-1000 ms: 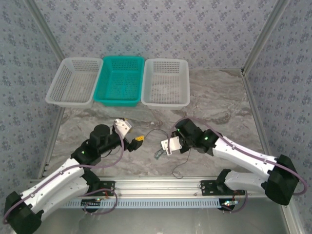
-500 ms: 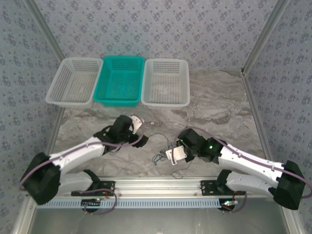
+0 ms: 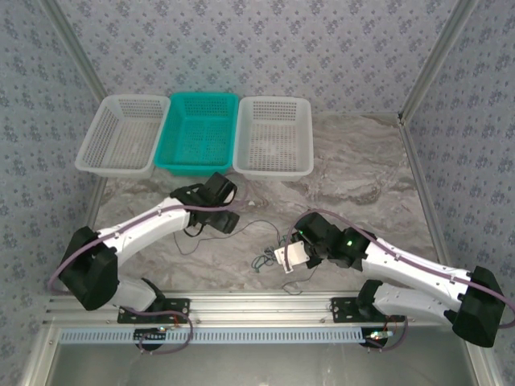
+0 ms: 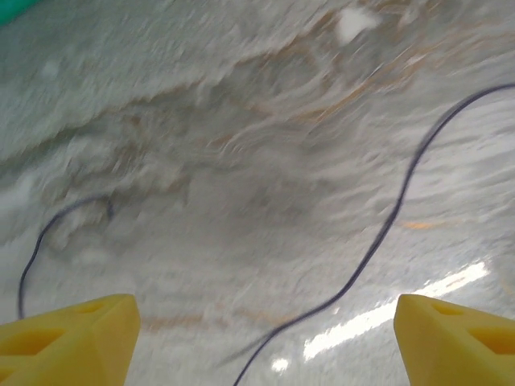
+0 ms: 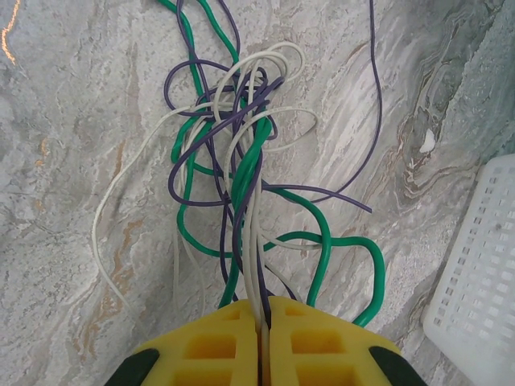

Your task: Untangle the cables

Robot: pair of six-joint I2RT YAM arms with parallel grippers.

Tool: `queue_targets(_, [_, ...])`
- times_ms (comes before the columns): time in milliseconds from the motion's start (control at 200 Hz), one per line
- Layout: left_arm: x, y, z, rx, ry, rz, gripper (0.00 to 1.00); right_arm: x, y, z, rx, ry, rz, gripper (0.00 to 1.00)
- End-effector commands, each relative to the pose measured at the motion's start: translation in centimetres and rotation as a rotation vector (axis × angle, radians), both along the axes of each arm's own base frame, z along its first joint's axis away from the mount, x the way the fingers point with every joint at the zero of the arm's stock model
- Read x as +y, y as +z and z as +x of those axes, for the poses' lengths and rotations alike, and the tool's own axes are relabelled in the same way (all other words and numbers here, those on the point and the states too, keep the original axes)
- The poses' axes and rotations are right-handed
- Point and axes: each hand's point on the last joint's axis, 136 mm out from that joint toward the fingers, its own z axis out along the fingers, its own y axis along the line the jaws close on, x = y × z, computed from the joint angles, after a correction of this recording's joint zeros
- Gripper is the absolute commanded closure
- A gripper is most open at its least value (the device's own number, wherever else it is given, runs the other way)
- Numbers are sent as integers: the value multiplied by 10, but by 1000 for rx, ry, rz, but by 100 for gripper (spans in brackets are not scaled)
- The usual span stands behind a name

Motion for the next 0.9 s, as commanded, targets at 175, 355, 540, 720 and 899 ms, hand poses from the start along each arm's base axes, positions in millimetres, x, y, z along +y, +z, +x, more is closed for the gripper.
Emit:
queue_targets(175, [55, -61, -52, 396, 203, 344, 15, -4, -2, -10, 28, 39, -19, 100])
queue_targets(355, [58, -84, -57, 425, 251, 366, 36, -5, 2, -12, 17, 46, -1, 100])
queue_targets(540, [59, -74, -54, 371, 268, 335, 100, -7, 0, -10, 10, 38, -11, 100])
queue_targets(720, [58, -23, -27, 156, 307, 208, 100, -3, 3, 9, -76, -20, -1, 100])
queue_targets(899, [83, 93, 6, -195, 487, -156, 100, 10, 11, 45, -209, -156, 62, 100])
